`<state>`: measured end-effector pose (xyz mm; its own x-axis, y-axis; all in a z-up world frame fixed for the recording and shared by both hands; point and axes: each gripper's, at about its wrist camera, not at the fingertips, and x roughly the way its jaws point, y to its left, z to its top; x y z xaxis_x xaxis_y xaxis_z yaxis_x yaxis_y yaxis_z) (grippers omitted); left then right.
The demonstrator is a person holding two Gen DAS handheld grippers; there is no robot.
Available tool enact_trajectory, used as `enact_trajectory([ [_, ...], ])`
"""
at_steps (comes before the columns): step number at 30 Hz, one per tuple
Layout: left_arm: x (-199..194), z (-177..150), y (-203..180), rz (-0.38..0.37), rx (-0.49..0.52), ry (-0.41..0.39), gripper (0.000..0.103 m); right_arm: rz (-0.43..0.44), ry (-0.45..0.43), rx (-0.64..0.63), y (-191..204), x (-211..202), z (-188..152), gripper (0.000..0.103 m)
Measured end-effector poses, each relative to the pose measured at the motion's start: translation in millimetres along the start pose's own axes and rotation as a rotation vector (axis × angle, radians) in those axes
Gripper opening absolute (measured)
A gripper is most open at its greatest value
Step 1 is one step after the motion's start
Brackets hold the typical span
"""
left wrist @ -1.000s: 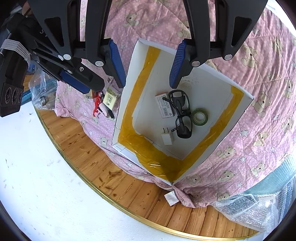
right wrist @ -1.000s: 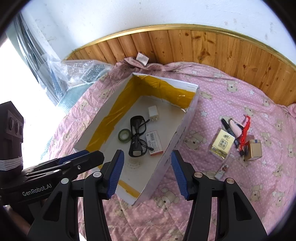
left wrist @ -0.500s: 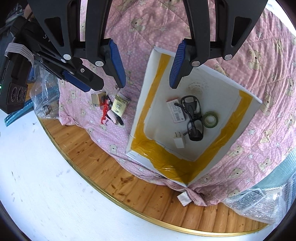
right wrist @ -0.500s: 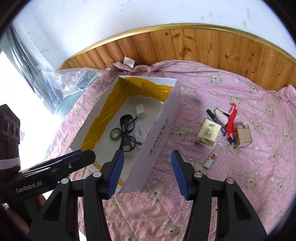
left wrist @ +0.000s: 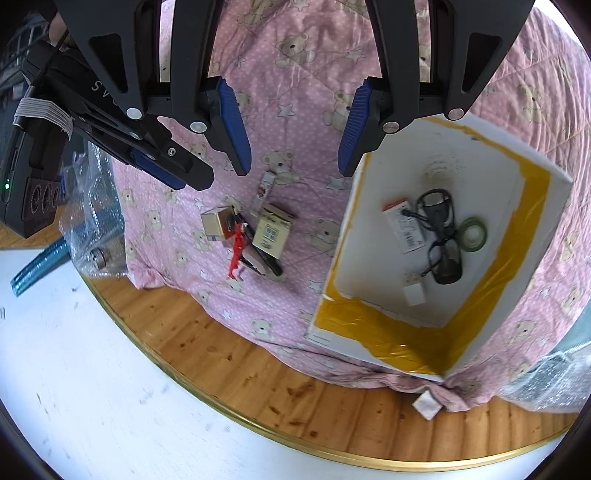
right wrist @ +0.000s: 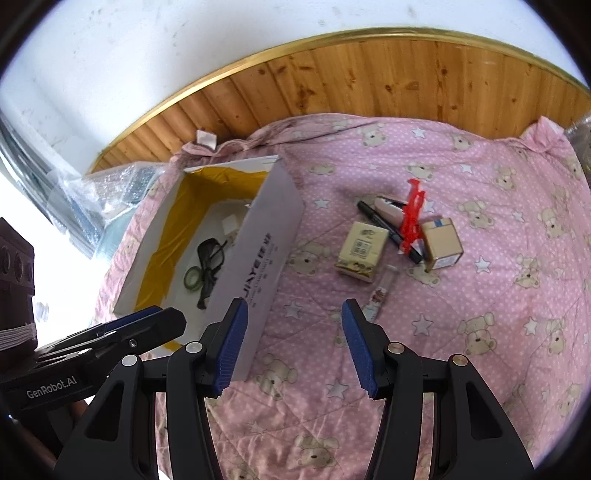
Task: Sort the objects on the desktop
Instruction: 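Move both open tools from the box toward the items on the quilt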
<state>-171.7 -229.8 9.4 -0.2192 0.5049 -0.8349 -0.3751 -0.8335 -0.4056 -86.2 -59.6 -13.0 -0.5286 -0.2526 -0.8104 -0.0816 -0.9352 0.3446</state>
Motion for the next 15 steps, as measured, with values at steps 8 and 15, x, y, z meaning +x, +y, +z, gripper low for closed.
enact_trajectory([
  [8,32,9,-22,-0.004,0.043,0.055,0.051,-0.017,0.014,0.069,-32,9,1,0.056],
  [15,66,16,-35,-0.002,0.073,0.113,0.051,-0.040,0.039,0.133,-60,27,0,0.056],
])
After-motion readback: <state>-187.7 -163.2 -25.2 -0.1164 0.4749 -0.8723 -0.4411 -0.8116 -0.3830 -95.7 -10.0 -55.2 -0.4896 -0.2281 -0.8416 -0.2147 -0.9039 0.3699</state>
